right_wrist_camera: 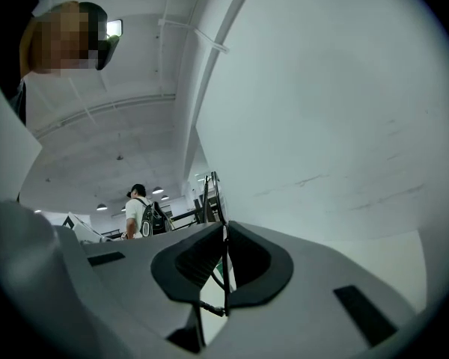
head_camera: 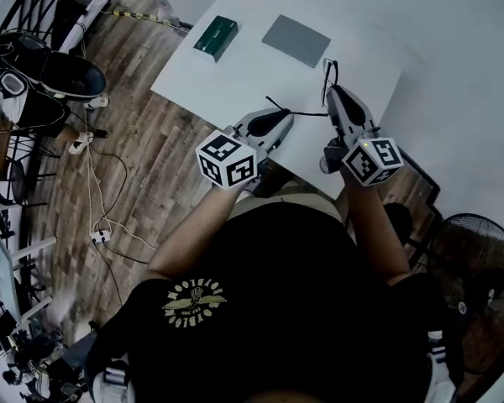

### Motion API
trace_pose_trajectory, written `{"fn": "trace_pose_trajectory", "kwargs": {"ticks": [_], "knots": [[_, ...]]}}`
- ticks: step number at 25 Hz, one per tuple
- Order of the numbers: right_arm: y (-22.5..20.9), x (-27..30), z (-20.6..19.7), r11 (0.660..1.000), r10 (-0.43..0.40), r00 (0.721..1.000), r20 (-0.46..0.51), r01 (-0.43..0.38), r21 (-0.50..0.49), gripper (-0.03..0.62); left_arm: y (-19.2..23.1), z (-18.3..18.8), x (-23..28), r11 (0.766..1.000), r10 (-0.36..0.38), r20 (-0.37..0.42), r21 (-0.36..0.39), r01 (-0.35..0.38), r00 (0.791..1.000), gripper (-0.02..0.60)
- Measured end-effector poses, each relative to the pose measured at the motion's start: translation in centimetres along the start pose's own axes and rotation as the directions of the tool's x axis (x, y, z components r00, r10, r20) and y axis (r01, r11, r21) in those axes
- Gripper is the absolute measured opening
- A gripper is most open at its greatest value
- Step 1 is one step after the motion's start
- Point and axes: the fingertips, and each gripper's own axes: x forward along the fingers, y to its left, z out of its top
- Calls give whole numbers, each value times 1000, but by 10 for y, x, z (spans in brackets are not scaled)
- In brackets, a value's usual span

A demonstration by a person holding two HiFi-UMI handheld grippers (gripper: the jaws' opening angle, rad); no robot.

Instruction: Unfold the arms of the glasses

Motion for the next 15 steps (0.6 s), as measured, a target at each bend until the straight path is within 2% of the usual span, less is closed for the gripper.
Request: {"fn": "trace_pose_trajectory", "kwargs": {"ticks": [10,15], "knots": [[-75,-56,42,995,-83,994,75,79,63,21,-43,-19,76,997,-80,-59,-12,80,995,31],[-103,-78,48,991,-109,989,96,100,86,23,-56,-34,103,997,-82,-102,-21,80,991,31]]}}
